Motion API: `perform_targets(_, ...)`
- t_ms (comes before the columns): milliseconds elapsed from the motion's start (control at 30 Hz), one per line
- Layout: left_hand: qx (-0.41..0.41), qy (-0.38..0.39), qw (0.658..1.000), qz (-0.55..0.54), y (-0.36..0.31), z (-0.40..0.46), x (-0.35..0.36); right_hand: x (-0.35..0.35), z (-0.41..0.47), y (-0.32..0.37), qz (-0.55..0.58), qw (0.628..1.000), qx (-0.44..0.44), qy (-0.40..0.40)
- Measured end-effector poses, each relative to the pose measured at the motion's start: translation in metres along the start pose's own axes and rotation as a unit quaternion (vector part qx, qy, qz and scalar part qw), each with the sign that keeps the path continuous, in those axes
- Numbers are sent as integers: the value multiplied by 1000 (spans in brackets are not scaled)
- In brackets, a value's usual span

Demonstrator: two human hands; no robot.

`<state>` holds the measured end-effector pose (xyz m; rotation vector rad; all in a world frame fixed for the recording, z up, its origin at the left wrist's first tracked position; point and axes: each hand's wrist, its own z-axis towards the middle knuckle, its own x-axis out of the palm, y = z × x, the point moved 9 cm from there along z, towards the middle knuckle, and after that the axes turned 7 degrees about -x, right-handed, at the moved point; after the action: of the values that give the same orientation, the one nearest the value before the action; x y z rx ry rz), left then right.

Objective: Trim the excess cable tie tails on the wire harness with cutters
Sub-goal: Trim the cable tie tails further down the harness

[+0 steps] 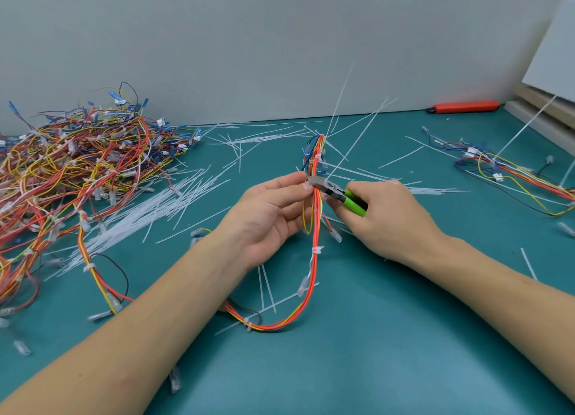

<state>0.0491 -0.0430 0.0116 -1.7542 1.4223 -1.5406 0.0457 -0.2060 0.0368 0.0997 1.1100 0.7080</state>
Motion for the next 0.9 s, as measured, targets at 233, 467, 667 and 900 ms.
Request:
perform_targets(233, -3, 3, 1000, -3, 3, 0, 1, 1, -1, -3, -23, 1000, 4, -13)
perform_targets(467, -9, 1, 1000, -8, 2, 0, 1, 0, 0, 6, 10, 1000, -23, -3)
perform_targets(667, -16, -6, 1000, 0, 5, 2, -1, 1, 1, 5, 19, 1000, -21, 9)
perform_targets(900, -16, 6, 1000, 20, 6, 2, 1, 0, 1, -4, -16, 1000, 11, -1)
